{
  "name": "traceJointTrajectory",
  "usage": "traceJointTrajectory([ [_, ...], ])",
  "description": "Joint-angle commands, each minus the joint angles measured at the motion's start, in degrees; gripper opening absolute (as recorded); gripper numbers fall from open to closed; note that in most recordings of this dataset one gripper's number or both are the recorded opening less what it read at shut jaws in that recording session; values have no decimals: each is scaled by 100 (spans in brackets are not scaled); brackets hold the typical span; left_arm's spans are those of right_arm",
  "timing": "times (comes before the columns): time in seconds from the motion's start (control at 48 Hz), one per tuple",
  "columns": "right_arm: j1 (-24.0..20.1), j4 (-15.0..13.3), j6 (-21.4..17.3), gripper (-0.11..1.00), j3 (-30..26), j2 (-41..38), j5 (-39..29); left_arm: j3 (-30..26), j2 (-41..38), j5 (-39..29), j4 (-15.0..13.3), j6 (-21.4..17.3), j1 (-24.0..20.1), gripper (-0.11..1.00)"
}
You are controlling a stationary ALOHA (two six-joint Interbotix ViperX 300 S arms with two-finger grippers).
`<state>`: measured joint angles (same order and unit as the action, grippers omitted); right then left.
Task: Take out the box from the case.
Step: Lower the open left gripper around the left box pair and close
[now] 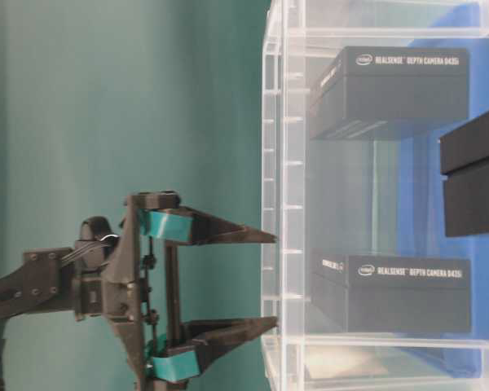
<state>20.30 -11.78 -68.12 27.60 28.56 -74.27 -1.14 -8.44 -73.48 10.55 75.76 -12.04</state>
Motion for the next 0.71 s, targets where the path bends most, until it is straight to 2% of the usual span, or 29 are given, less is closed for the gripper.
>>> traceJointTrajectory([
  [0.0,-9,-18,9,93,-44,18,35,26,62,70,18,88,0,94],
  [0.25,-53,-18,9,93,-18,18,88,360,70,404,18,281,-44,94],
  [0.688,-105,-26,9,93,-9,26,237,519,9,615,18,308,-132,94],
])
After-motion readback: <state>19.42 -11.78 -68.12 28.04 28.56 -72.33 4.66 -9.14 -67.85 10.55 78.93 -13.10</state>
